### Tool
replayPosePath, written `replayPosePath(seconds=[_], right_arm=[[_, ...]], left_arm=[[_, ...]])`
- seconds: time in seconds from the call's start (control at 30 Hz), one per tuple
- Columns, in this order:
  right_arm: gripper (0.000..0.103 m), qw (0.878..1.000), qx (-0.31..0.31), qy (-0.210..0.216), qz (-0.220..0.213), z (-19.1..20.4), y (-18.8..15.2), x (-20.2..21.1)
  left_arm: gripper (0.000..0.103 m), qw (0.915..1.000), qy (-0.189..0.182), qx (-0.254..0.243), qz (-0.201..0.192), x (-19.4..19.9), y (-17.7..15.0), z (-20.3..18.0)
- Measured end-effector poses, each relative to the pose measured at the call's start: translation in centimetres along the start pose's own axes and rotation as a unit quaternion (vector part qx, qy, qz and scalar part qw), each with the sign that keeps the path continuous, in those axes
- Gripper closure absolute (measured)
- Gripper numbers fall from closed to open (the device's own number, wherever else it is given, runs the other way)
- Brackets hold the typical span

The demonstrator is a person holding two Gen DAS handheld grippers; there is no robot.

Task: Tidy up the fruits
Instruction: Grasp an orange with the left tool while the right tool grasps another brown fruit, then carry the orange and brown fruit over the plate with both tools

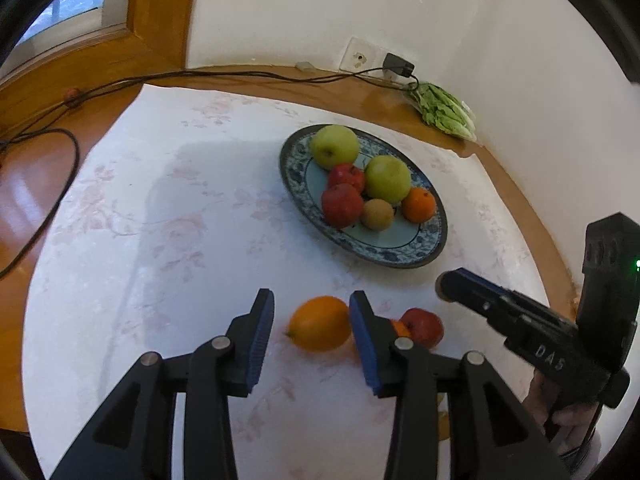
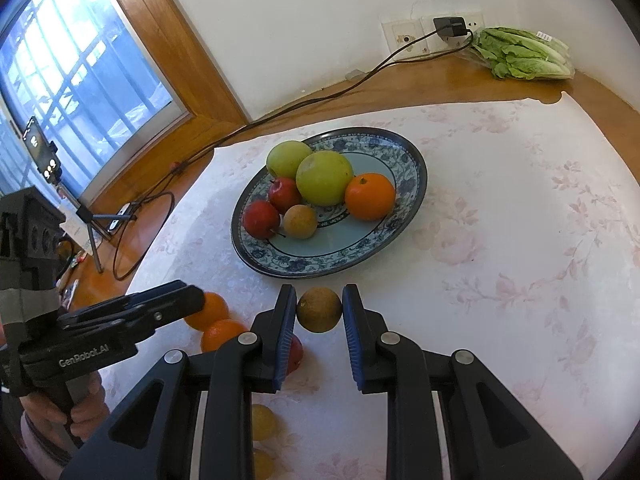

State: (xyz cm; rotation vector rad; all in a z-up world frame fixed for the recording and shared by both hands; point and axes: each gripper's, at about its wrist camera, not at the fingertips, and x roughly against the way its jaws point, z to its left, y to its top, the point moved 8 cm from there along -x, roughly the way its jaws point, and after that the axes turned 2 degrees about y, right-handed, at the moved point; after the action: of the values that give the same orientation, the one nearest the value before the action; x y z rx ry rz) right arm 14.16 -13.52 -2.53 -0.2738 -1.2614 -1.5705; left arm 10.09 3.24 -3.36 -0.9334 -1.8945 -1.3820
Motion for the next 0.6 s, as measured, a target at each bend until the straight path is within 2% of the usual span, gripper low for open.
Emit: replayPosePath(seconds=[0.47,0.6], right_arm=[[0.078,1.0,-0.004,0.005,-0.011,-0.1,0.1,0.8],[0.078,1.0,-0.005,0.006,-0.01,-0.2,0.1,0.7]], left_arm=[[0.06,0.9997,0.018,0.007,0.015,-1.6,-0.8,0.3],[0.06,0.9997,0.02,0.012,0.008,-1.9,-0.3,0.5]])
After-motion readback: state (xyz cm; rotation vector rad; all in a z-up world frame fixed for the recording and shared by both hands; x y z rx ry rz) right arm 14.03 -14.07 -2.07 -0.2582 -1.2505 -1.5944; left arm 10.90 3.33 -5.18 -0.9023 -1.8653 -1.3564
